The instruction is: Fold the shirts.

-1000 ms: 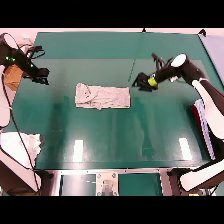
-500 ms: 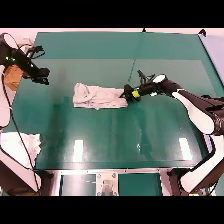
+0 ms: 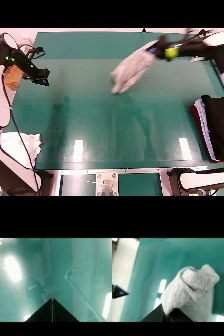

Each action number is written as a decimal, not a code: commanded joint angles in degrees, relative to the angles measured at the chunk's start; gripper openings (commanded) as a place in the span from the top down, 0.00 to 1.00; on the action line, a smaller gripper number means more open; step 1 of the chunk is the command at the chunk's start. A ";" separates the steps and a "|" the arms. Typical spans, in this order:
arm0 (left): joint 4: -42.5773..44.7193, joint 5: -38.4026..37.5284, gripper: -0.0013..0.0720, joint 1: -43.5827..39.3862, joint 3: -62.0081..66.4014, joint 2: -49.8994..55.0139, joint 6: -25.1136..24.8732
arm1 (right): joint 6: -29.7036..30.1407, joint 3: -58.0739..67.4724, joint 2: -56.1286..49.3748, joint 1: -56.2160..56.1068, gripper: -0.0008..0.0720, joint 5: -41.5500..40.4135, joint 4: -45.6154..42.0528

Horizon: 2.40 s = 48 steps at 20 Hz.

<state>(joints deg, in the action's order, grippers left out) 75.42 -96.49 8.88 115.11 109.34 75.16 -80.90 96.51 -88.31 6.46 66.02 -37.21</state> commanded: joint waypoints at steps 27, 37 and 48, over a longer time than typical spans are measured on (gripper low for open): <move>-4.15 0.02 0.95 0.04 -0.02 -0.04 2.82 | -14.93 -29.57 12.31 55.49 0.25 26.38 -62.53; -8.02 -2.49 0.95 -2.89 -5.86 -10.10 4.42 | -14.03 -20.24 17.20 33.86 0.97 16.35 -40.06; -8.24 11.37 0.95 -5.49 -61.02 -54.58 5.99 | -15.08 -55.08 39.65 -4.72 0.97 2.21 -37.77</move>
<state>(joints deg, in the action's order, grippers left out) 67.11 -88.95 3.57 65.43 64.84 80.53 -95.33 47.24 -52.82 9.34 73.10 -76.34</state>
